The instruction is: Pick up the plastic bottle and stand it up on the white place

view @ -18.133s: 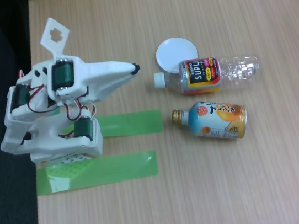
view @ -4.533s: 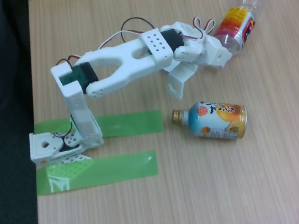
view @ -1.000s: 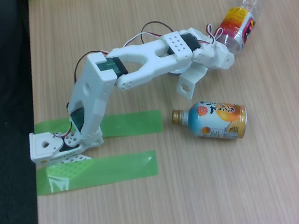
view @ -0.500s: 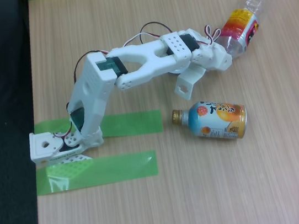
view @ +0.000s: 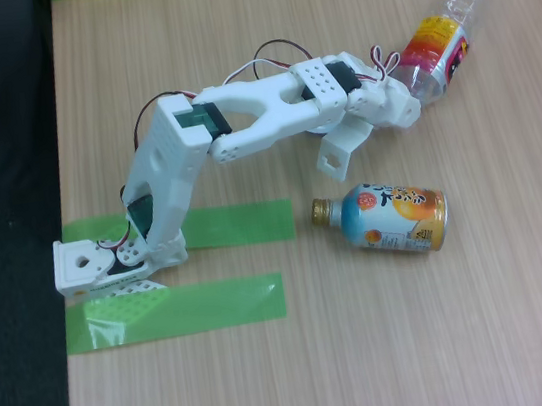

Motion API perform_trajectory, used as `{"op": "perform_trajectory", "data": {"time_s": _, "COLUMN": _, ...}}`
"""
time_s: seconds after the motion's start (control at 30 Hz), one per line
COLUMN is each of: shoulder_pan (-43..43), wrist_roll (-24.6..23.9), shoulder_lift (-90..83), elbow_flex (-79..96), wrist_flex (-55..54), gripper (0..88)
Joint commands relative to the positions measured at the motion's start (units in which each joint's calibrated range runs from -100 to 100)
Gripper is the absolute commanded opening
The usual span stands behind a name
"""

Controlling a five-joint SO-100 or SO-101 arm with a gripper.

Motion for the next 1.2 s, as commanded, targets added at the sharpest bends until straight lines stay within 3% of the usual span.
{"op": "perform_trajectory", "data": {"time_s": 0.0, "shoulder_pan": 0.52, "wrist_roll": -0.10, "shoulder_lift": -1.44, "elbow_flex": -0.91, "wrist_flex": 0.34, "gripper": 15.4}}
{"op": "perform_trajectory", "data": {"time_s": 0.87, "shoulder_pan": 6.08, "wrist_roll": -0.15, "shoulder_lift": -28.57, "elbow_flex": 1.99, "wrist_flex": 21.20, "gripper": 15.4}}
{"op": "perform_trajectory", "data": {"time_s": 1.17, "shoulder_pan": 6.97, "wrist_roll": -0.20, "shoulder_lift": -45.12, "elbow_flex": 13.58, "wrist_flex": 25.32, "gripper": 15.4}}
